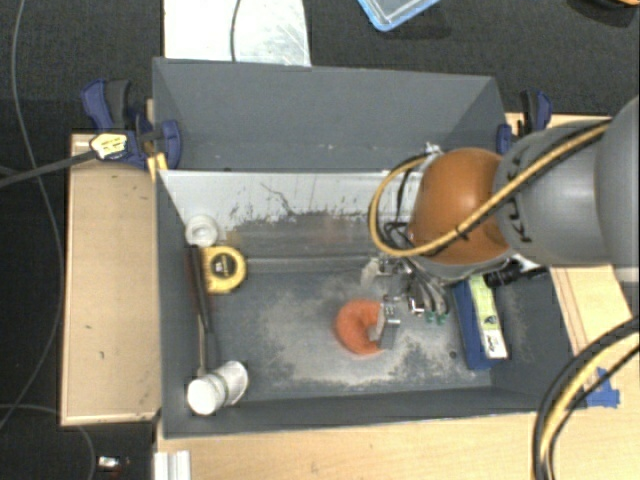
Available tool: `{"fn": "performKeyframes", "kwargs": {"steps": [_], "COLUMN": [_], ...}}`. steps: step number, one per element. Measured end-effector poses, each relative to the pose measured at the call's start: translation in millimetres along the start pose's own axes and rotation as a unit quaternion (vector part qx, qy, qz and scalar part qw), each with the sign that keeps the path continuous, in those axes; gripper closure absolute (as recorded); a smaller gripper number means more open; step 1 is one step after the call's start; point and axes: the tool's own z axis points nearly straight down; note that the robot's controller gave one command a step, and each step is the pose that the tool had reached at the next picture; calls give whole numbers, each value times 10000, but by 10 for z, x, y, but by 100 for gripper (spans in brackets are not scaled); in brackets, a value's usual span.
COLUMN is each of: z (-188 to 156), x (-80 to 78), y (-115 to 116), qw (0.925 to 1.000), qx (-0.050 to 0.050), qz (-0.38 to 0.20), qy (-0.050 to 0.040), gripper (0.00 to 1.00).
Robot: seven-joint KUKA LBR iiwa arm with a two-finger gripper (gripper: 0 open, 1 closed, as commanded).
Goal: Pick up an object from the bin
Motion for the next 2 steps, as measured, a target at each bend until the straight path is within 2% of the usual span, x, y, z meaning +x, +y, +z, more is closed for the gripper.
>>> {"fn": "performKeyframes", "kwargs": {"steps": [1,2], "z": [-19,-19], "x": [89,89], "y": [-37,-36], "qw": [9986,9986], "qx": [-18,-19], "qz": [-537,-528], "qy": [-24,-24], "gripper": [100,100]}}
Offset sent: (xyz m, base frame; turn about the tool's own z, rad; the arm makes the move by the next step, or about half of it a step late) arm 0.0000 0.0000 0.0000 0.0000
